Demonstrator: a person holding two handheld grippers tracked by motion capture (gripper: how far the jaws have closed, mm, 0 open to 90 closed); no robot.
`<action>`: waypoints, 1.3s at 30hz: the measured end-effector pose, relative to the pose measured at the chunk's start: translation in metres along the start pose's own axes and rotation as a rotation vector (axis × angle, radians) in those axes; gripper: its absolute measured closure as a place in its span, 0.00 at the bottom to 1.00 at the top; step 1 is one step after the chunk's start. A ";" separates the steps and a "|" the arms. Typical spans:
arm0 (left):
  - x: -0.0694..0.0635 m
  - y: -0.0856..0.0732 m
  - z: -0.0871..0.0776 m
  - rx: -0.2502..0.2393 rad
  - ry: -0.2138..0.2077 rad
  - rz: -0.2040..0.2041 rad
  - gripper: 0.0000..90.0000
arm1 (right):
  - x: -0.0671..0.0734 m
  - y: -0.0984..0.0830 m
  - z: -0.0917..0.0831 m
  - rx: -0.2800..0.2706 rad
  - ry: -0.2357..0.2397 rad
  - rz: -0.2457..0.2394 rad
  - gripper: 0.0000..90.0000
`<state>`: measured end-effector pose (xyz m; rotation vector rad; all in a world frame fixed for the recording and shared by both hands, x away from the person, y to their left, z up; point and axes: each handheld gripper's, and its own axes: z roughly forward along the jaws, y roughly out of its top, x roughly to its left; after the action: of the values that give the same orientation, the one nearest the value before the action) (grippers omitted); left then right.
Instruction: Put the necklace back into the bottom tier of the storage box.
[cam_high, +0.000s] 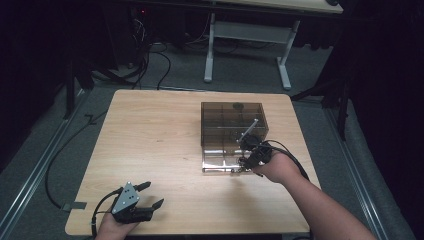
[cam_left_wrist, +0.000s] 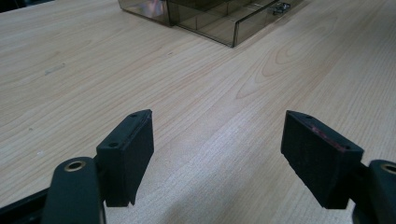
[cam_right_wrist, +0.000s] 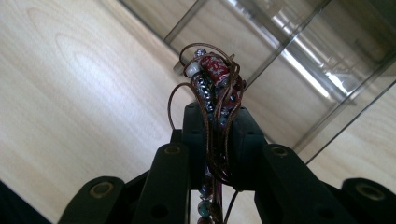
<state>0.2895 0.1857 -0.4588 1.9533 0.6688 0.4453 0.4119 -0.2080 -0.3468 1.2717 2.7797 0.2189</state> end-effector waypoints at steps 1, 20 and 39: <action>0.000 0.000 0.000 0.000 0.000 0.000 0.29 | 0.000 0.002 0.000 -0.004 0.004 0.001 0.88; -0.002 0.000 0.000 -0.009 0.002 0.030 0.33 | -0.015 0.038 0.032 0.024 -0.025 0.003 0.88; -0.001 0.001 0.001 0.006 -0.005 0.024 0.35 | -0.016 0.044 0.049 0.060 -0.010 -0.021 0.88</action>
<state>0.2890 0.1840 -0.4587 1.9690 0.6444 0.4540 0.4618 -0.1866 -0.3880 1.2523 2.8100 0.1282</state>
